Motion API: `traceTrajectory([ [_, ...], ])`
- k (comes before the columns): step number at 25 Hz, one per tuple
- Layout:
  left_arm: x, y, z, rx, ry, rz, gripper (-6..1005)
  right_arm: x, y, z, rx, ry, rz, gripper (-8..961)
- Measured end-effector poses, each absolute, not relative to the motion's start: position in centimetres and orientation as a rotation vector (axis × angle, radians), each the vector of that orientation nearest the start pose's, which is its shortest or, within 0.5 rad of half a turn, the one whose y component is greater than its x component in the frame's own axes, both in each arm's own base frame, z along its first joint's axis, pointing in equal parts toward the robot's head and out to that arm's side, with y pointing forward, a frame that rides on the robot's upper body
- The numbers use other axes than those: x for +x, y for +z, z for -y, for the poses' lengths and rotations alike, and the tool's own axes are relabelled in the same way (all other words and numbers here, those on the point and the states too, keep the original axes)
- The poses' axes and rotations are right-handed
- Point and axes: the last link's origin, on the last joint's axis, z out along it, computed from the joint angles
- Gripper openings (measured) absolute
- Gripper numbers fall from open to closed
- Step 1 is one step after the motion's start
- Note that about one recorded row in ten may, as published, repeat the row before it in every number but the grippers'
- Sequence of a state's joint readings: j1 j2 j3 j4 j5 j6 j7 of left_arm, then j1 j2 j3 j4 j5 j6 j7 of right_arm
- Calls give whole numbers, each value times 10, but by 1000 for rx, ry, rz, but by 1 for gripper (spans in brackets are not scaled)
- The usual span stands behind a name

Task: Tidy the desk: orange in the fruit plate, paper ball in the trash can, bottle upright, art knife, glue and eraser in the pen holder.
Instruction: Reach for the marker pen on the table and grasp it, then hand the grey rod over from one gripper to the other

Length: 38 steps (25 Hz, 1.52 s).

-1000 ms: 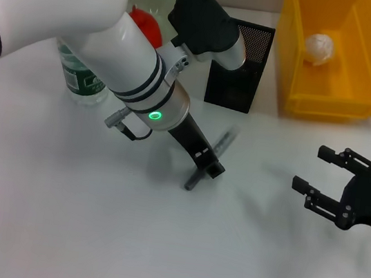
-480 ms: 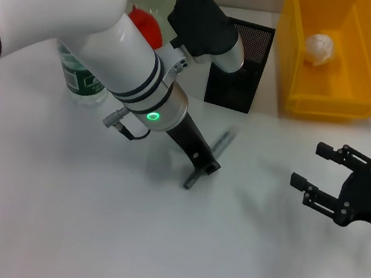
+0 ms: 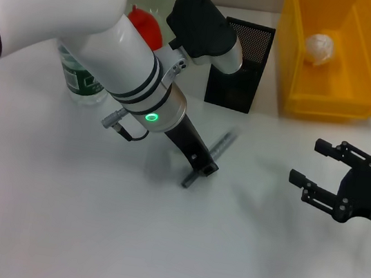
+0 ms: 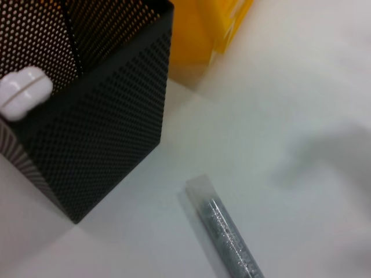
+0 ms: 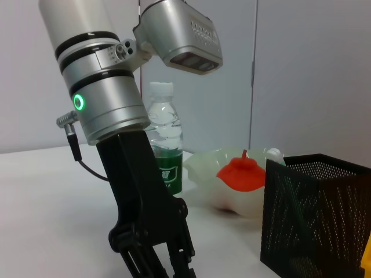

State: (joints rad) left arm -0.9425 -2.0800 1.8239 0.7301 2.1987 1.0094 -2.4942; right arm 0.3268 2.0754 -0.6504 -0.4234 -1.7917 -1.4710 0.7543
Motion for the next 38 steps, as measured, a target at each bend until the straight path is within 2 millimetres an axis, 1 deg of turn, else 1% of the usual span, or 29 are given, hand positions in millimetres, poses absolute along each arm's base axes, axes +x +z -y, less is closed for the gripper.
traceTrajectory([
  [8, -140, -125, -379, -2804, 432, 676, 338, 327, -18, -272, -2457, 684, -333, 715],
  [11, -140, -125, -379, -2803, 434, 676, 205, 326, -18, -273, -2457, 684, -330, 715],
  [27, -143, -124, -379, -2795, 478, 638, 221, 326, -19, -273, -2448, 696, -340, 714],
  [38, -141, -123, -380, -2794, 470, 639, 167, 325, -18, -273, -2444, 704, -341, 715],
])
